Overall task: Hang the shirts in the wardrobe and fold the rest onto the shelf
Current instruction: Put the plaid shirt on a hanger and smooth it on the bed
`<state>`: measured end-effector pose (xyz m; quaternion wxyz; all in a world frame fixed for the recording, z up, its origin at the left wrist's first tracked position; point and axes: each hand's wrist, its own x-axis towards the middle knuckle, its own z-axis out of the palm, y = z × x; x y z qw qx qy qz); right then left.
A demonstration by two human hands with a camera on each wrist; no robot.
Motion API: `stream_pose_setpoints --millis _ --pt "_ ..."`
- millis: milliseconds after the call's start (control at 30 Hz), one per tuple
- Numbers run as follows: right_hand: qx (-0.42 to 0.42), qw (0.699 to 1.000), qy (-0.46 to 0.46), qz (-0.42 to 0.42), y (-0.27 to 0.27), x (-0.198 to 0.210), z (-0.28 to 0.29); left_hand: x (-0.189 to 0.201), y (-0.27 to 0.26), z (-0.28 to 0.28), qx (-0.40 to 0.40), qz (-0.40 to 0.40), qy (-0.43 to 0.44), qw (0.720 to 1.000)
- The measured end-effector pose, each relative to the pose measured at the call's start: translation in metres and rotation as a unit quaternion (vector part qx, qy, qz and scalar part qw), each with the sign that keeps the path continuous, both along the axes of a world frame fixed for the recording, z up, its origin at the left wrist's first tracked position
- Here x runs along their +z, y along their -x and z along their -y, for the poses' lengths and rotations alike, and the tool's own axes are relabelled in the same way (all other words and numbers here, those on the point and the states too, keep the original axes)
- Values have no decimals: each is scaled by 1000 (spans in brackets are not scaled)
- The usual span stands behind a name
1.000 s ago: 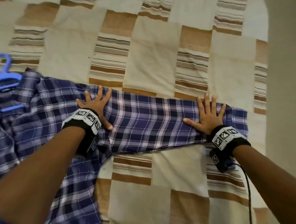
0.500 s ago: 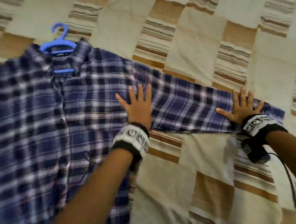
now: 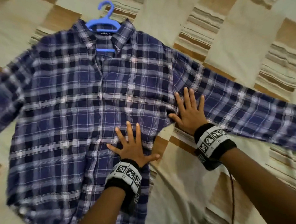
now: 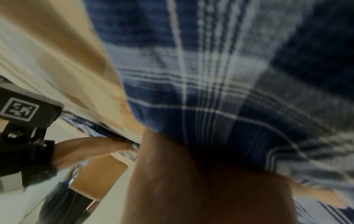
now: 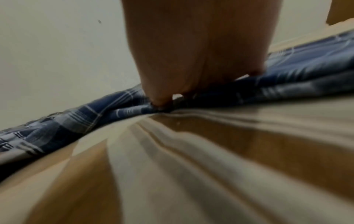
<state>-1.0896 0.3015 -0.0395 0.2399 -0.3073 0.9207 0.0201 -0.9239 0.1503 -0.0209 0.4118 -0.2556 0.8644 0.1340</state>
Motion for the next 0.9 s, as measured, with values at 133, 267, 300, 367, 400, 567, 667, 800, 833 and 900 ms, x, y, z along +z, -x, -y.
stream_pose_setpoints --millis 133,267,300,367,400,567,667,800,833,900 --pt "-3 998 -37 42 1 -1 3 -4 4 0 9 36 10 999" --pt "-11 997 -54 55 2 0 6 -8 8 -2 14 51 19 998" --pt "-14 996 -59 61 2 0 7 -7 10 -2 14 57 22 998" --pt "-16 996 -63 67 1 -2 8 -5 11 -3 19 65 21 997" --pt "-14 996 -64 61 2 -4 7 -6 11 -3 21 62 17 998" --pt "-9 997 -71 32 0 3 11 5 6 0 20 4 -5 1000" --pt "-10 997 -68 27 1 11 2 20 -11 3 15 -49 -23 998" --pt "-85 989 -119 12 -11 24 -33 46 -66 -27 38 -140 40 989" --pt "-92 987 -129 -15 -17 28 -39 48 -85 -42 22 -156 59 986" --pt "-41 990 -97 -91 -32 32 -42 43 -124 -71 -23 -191 79 978"
